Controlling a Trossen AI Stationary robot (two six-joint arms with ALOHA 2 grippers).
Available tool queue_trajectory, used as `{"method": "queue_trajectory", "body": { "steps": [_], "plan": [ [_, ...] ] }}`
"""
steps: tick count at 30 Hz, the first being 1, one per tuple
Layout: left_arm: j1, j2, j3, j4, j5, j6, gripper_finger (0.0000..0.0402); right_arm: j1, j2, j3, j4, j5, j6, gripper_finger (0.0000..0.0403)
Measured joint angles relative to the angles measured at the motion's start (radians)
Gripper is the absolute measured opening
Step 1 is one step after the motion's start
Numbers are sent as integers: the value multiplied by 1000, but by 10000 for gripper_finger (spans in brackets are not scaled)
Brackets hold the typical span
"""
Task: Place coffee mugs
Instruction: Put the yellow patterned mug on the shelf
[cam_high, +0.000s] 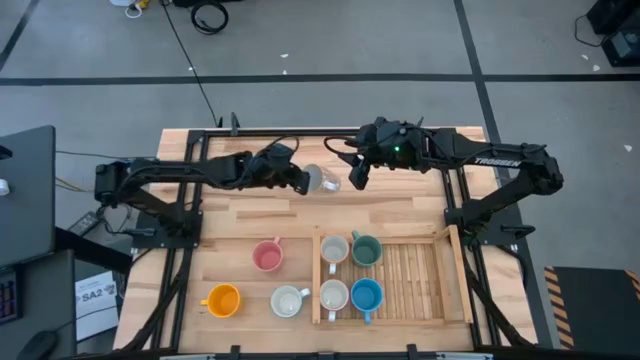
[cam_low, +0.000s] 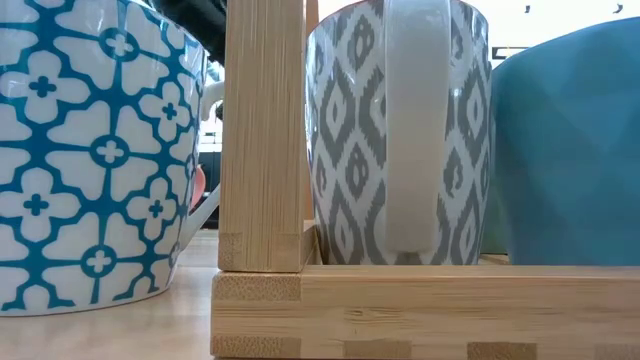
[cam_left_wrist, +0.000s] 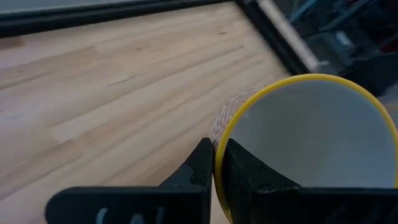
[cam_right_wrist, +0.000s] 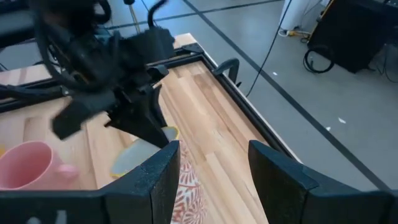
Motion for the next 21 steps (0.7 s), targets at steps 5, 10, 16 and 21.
{"method": "queue_trajectory", "body": {
  "steps": [5,10,16,21],
  "plan": [
    [19,68,0,3,14,-16,25,-20,0,0,-35,0,9,197],
    [36,126,0,1,39,-21,25,-42,0,0,-62,0,42,197],
    [45,167,0,-45,55,-22,25,-60,0,0,-68,-1,42,197],
    [44,167,0,-135,62,-25,25,-61,0,0,-91,-1,43,197]
  ]
}}
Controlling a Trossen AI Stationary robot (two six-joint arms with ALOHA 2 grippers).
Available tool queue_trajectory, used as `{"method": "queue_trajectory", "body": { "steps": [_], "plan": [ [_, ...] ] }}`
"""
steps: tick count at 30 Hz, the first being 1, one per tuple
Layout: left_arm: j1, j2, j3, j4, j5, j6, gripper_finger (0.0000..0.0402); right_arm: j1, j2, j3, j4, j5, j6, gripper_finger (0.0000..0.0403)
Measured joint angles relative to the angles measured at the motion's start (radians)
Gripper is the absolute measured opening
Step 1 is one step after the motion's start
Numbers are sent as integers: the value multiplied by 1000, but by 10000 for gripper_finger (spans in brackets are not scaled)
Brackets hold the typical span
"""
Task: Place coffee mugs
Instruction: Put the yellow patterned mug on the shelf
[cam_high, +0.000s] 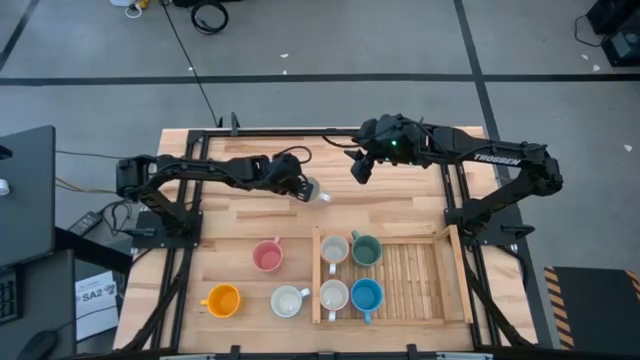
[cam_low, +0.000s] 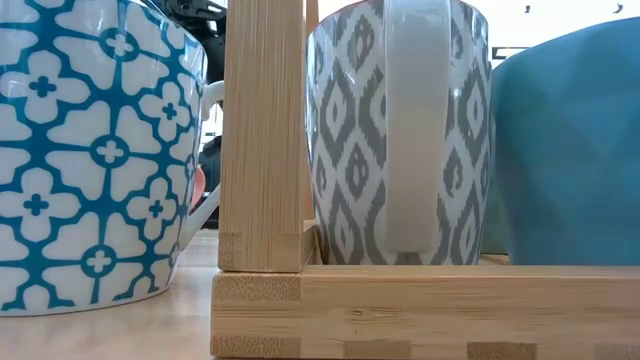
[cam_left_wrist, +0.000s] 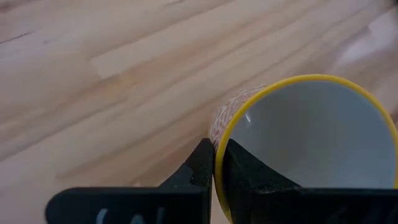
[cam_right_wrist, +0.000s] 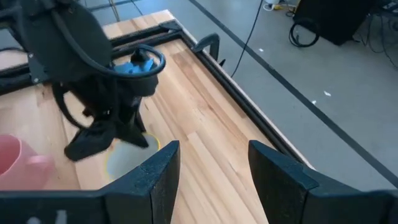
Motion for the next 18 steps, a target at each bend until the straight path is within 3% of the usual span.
{"method": "queue_trajectory", "body": {
  "steps": [8,18],
  "plan": [
    [0,0,0,-99,-3,-17,25,0,0,0,-19,-11,2,197],
    [0,-1,0,-108,-3,-39,46,0,0,0,-19,-20,2,197]
  ]
}}
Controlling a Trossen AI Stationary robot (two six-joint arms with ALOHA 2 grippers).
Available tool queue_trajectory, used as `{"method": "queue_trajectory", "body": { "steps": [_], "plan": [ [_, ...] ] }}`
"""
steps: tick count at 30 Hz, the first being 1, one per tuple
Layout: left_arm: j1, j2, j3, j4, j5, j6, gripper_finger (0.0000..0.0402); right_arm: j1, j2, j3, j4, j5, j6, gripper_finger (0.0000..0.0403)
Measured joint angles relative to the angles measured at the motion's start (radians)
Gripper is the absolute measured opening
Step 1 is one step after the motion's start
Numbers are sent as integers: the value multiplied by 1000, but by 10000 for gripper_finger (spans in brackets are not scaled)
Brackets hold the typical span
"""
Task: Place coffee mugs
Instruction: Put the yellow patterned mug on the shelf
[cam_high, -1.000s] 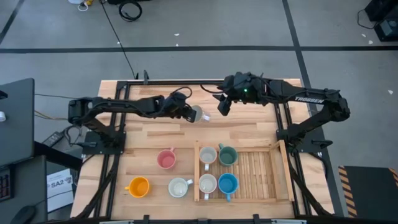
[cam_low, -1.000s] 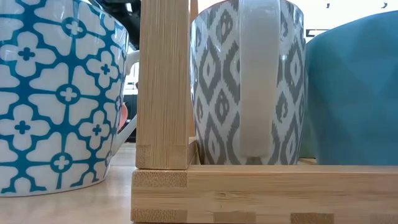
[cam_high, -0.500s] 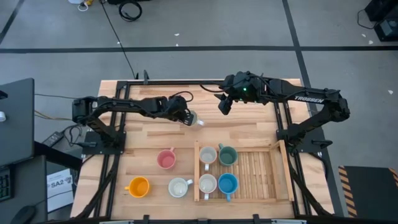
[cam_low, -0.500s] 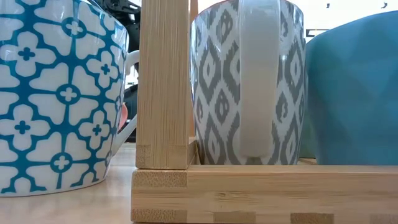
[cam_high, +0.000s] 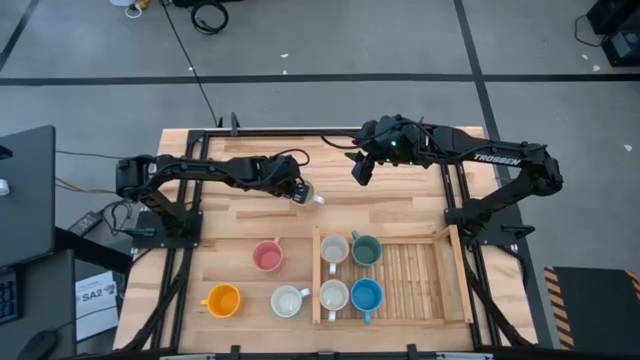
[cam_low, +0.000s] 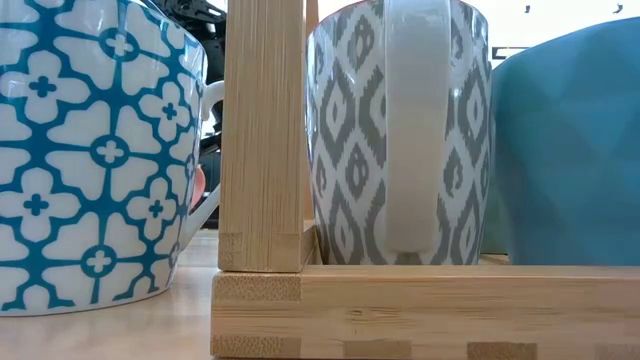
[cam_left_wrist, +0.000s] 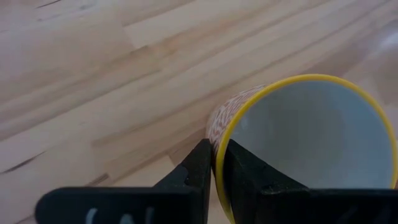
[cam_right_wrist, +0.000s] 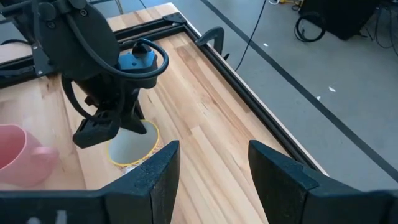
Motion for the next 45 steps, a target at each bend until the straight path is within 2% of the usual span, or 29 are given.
{"method": "queue_trajectory", "body": {
  "steps": [28,39,45],
  "plan": [
    [0,0,0,16,1,34,55,0,0,0,0,0,0,197],
    [-2,-1,0,49,-23,39,122,0,0,0,0,0,0,197],
    [-2,-1,0,119,-21,37,137,0,0,0,0,-9,-1,197]
  ]
}}
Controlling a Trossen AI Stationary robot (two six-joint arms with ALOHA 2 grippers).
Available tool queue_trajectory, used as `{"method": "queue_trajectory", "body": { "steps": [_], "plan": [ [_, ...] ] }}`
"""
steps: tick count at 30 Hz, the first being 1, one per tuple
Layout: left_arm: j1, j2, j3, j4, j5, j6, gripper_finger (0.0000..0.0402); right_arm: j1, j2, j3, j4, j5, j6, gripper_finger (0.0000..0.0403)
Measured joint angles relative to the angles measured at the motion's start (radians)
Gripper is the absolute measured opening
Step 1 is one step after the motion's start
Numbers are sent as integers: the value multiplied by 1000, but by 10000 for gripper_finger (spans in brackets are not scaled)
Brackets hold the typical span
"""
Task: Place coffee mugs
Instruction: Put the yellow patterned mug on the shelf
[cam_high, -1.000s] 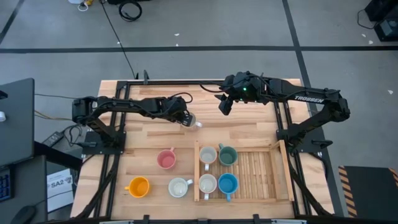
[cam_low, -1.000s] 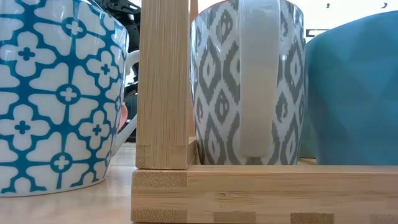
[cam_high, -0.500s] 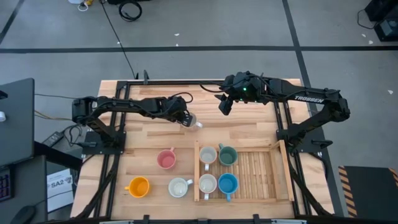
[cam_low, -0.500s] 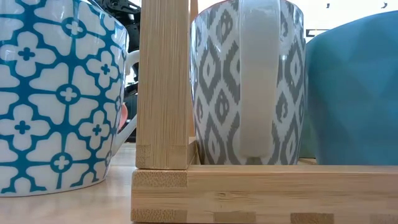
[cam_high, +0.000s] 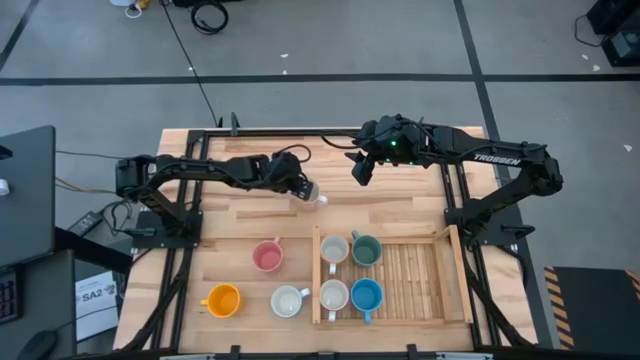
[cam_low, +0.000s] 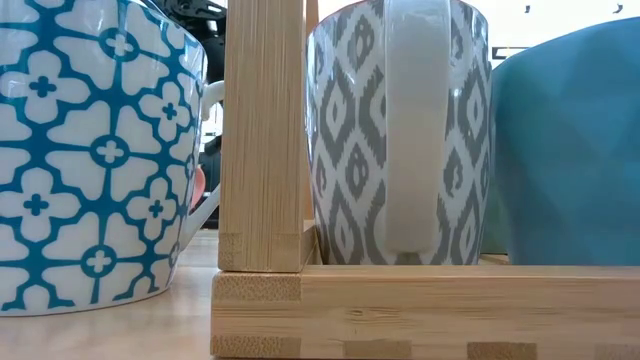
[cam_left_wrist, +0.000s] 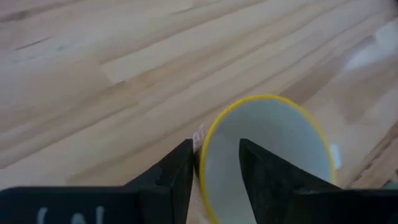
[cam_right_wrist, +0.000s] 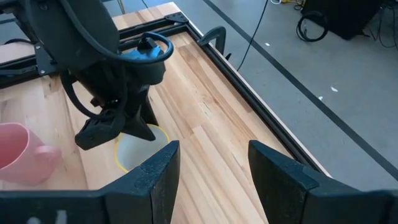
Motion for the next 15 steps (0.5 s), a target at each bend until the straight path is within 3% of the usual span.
{"method": "queue_trajectory", "body": {
  "steps": [8,15],
  "plan": [
    [3,-65,-1,24,3,66,137,0,0,0,8,-31,-50,197],
    [1,-185,-1,5,72,189,137,-2,0,0,103,-162,-123,197]
  ]
}}
